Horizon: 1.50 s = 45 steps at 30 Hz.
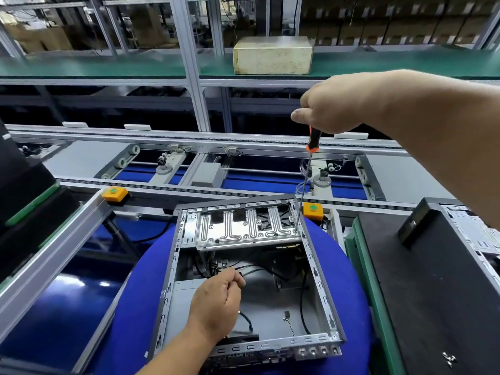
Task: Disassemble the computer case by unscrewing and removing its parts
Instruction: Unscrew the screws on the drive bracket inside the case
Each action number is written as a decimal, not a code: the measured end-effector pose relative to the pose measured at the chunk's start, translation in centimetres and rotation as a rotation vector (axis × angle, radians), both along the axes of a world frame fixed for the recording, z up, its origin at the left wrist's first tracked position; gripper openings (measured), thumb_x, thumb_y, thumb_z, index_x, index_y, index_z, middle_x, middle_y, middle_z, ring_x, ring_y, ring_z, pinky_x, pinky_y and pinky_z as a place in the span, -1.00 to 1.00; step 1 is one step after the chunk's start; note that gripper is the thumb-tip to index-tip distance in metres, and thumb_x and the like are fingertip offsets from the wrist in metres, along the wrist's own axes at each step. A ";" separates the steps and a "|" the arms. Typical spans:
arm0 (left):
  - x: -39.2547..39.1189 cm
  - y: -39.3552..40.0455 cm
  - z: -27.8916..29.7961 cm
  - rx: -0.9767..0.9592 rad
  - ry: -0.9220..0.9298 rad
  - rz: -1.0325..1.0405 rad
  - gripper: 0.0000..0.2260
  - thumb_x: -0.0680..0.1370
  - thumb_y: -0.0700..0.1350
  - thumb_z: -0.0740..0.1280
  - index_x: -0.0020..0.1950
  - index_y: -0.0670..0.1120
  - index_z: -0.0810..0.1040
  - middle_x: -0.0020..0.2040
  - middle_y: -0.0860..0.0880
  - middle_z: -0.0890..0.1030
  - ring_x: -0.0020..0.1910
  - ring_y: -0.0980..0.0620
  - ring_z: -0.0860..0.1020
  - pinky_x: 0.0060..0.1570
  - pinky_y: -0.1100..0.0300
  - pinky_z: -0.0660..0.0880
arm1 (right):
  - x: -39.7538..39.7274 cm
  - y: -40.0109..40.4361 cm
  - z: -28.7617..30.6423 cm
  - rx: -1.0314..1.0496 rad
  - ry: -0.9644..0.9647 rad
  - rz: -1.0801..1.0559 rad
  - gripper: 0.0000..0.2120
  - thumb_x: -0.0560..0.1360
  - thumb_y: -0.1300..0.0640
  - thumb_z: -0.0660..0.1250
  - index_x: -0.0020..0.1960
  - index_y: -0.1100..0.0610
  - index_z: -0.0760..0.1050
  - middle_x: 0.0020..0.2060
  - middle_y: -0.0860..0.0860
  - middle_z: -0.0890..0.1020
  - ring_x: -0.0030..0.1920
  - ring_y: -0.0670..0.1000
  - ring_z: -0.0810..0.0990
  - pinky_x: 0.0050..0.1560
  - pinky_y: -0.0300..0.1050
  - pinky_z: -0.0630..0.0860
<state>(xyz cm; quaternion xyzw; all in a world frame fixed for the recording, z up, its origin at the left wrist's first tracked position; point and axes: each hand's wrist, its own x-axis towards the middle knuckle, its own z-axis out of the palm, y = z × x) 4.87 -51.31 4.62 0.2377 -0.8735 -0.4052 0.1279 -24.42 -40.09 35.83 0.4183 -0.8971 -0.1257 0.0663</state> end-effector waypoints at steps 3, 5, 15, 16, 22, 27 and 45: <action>0.0 0.1 0.0 -0.009 -0.004 0.006 -0.77 0.53 -0.06 0.12 -0.13 0.14 0.56 -0.44 0.11 0.52 -0.43 0.10 0.44 -0.37 0.17 0.28 | -0.3 0.3 -0.2 -0.049 -0.006 0.038 -0.64 0.67 -0.22 0.10 -0.05 0.00 0.49 -0.16 -0.05 0.54 -0.12 0.12 0.51 -0.20 -0.02 0.33; 0.1 0.1 0.1 -0.009 -0.006 0.006 -0.77 0.53 -0.06 0.12 -0.13 0.14 0.55 -0.43 0.11 0.53 -0.42 0.11 0.45 -0.37 0.17 0.28 | -0.4 0.5 -0.2 -0.091 -0.093 0.073 -0.78 0.66 -0.17 0.18 -0.03 -0.07 0.48 -0.17 -0.09 0.54 -0.17 0.03 0.50 -0.24 -0.04 0.33; 0.1 0.3 0.2 -0.023 -0.011 0.006 -0.77 0.54 -0.06 0.12 -0.13 0.15 0.55 -0.43 0.13 0.52 -0.42 0.11 0.44 -0.37 0.17 0.28 | 0.4 1.0 1.3 -0.082 -0.360 0.150 -0.80 0.59 0.06 0.36 -0.04 -0.28 0.55 -0.13 -0.17 0.62 -0.13 -0.05 0.58 -0.21 -0.05 0.39; 0.0 0.4 0.1 -0.021 -0.011 0.007 -0.77 0.54 -0.06 0.12 -0.13 0.15 0.55 -0.43 0.13 0.53 -0.43 0.11 0.44 -0.37 0.17 0.28 | 0.6 1.1 1.5 -0.083 -0.382 0.145 -0.79 0.58 0.07 0.37 -0.04 -0.28 0.56 -0.13 -0.16 0.63 -0.12 -0.04 0.58 -0.21 -0.05 0.40; 0.1 0.5 0.2 -0.017 -0.013 0.011 -0.77 0.53 -0.05 0.12 -0.14 0.15 0.55 -0.43 0.12 0.53 -0.41 0.10 0.45 -0.37 0.18 0.28 | 1.0 0.0 0.8 -0.030 -0.205 0.055 -0.82 0.61 -0.19 0.27 0.09 -0.10 0.48 -0.08 -0.07 0.58 -0.09 0.00 0.53 -0.12 0.00 0.39; 0.0 0.5 0.2 -0.022 -0.010 0.011 -0.78 0.53 -0.05 0.12 -0.14 0.14 0.55 -0.43 0.13 0.52 -0.41 0.10 0.45 -0.36 0.17 0.27 | 0.3 -0.4 -0.1 0.000 0.014 0.048 -0.60 0.68 -0.22 0.07 0.00 0.04 0.51 -0.09 0.00 0.58 -0.11 0.11 0.54 -0.25 -0.04 0.31; 0.0 0.3 -0.2 -0.045 -0.009 -0.010 -0.79 0.55 -0.06 0.13 -0.13 0.15 0.54 -0.40 0.12 0.55 -0.40 0.10 0.46 -0.37 0.19 0.30 | 1.1 -0.1 1.1 -0.021 -0.251 0.081 -0.81 0.60 -0.20 0.31 0.17 -0.18 0.48 -0.04 -0.10 0.57 -0.04 0.01 0.55 -0.03 0.02 0.45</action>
